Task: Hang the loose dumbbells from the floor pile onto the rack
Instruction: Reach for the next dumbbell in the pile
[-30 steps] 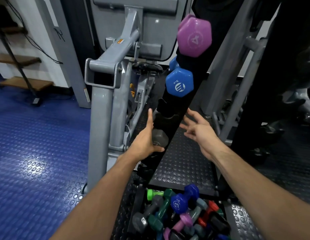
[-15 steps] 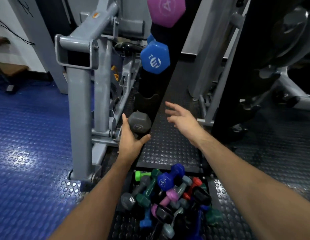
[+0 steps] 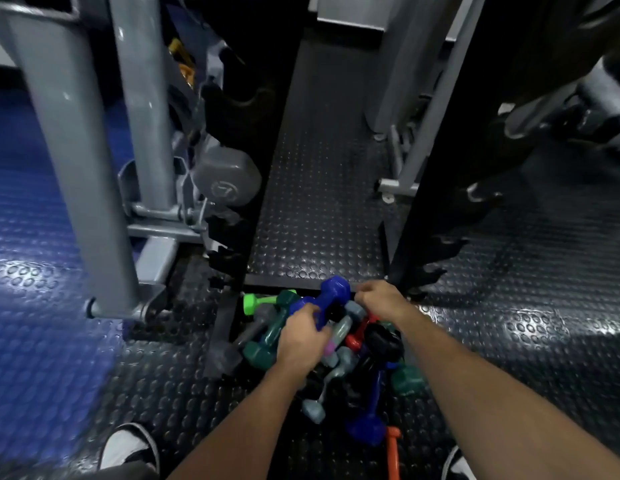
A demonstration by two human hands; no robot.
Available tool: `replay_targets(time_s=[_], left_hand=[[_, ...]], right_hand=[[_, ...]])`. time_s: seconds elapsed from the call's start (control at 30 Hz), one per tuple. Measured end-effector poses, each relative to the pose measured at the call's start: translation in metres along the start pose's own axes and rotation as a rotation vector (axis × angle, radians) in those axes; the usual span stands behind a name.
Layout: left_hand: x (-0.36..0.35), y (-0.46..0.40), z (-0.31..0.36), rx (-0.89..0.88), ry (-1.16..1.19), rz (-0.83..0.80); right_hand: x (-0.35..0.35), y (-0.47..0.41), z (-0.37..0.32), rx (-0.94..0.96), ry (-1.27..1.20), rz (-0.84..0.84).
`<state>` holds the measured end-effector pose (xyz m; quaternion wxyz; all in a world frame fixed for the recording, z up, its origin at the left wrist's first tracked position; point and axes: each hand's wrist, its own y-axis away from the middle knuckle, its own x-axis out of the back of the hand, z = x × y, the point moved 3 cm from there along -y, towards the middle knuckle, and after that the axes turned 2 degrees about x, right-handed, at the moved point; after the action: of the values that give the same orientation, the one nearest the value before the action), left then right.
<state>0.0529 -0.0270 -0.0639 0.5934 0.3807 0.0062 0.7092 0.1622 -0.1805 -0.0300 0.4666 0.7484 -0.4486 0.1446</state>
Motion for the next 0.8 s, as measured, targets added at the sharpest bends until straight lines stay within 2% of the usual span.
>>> replay_targets(time_s=[0.17,0.37,0.57,0.8], left_hand=[[-0.058,-0.027,0.004,-0.055,-0.182,-0.192],[-0.107,-0.073,0.001,-0.181,-0.489,-0.218],[-0.140,-0.109,-0.005,-0.156,-0.775,-0.294],[-0.157,-0.128,-0.018,-0.031,-0.751,-0.373]], right_hand=[[-0.015,-0.045,0.025,0.042,0.115,-0.028],[-0.024,-0.101,0.057,0.055,0.315,-0.063],[-0.044,-0.157,0.090,0.020,0.484,-0.132],[-0.065,-0.183,0.108,0.039,0.606,-0.263]])
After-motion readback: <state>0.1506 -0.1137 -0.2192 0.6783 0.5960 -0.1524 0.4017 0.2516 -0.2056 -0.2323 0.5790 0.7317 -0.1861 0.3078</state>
